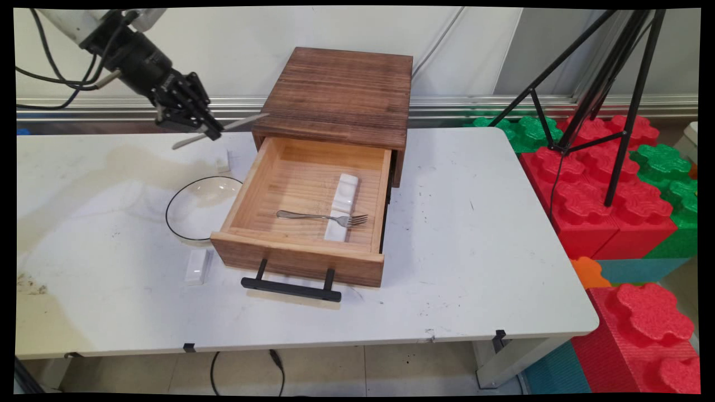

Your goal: Place the picked object into the drawer

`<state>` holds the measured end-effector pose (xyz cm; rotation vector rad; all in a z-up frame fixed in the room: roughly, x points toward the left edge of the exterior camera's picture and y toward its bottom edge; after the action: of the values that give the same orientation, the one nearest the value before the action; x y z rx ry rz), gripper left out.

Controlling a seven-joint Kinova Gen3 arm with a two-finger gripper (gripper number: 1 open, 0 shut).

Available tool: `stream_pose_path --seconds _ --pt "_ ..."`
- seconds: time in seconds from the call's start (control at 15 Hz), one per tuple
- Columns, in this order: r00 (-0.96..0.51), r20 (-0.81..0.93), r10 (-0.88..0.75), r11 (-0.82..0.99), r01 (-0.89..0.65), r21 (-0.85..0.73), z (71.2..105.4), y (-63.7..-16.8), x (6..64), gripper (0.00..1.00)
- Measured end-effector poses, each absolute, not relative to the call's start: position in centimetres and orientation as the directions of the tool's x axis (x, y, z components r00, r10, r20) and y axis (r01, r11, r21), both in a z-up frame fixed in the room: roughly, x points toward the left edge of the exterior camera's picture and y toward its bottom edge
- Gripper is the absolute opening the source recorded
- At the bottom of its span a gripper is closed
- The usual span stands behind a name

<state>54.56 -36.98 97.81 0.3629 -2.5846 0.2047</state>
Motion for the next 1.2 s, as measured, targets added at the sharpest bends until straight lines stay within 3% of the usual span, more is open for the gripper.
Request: stream_pose_path --seconds 0.53,1.2 --pt "-0.808 0.561 -0.179 0.966 -0.254 -0.057 96.7 -37.3 48.6 0.00" --pt "-0.808 0.571 -0.149 0.968 -0.236 -0.081 92.4 -40.6 40.3 0.00"
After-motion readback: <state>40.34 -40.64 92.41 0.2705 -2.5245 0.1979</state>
